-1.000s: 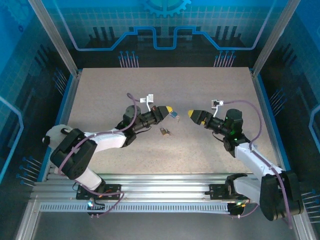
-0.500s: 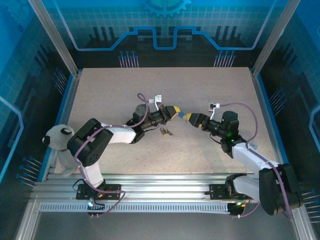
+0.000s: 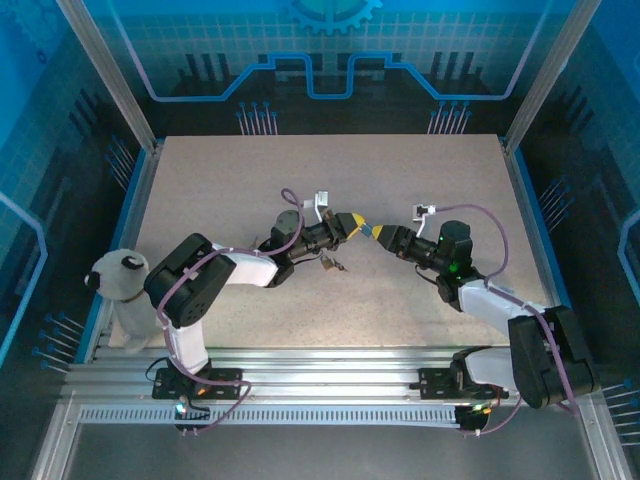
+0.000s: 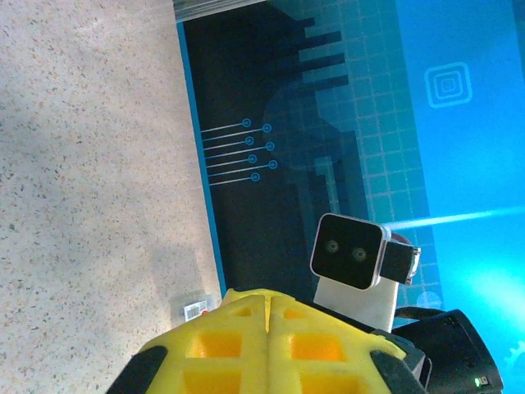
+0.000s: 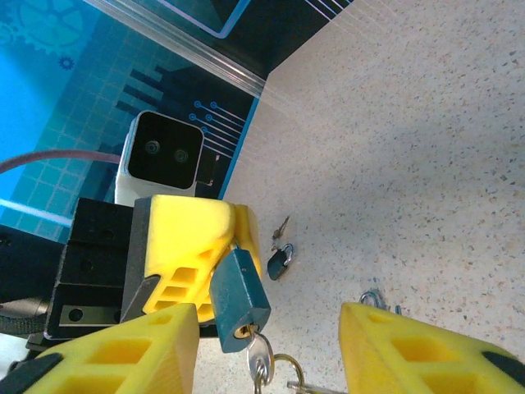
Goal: Lock with the key
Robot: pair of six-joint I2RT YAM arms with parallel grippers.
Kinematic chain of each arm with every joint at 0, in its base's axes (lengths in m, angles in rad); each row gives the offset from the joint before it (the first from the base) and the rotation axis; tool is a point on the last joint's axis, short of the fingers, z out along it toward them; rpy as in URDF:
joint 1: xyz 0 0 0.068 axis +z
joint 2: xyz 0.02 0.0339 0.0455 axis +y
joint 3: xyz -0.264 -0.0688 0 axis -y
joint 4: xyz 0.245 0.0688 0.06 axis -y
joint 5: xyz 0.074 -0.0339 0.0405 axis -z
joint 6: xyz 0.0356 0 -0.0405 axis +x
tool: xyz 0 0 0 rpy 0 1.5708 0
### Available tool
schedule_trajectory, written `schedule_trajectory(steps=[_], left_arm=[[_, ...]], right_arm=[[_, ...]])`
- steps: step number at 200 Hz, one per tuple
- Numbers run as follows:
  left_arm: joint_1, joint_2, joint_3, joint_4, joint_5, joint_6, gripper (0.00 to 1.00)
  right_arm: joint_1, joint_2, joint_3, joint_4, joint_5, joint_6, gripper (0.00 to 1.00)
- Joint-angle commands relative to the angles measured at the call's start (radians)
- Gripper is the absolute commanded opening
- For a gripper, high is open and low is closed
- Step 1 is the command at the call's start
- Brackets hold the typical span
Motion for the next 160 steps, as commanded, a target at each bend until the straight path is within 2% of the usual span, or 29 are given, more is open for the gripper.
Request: schedule_trajectory(steps=[1,83,160], left_arm=[[-0.005,0.018,0.012,0.087,-0.001,-0.028,0.00],[-0.006,0.040,0.000,0.141,-0.008,-0.058,0.00],[-0.004,0.058,0.000,0.166,-0.018,-0.073,0.00]], right_arm=[[0.012,0.008,-0.005,0.050,-0.010,-0.006,0.43],[0.010,0.026,-0.007,0.082,-0.027,0.009,0.32],[0.008,0.033,-0.002,0.079,-0.039,0.013,0.26]])
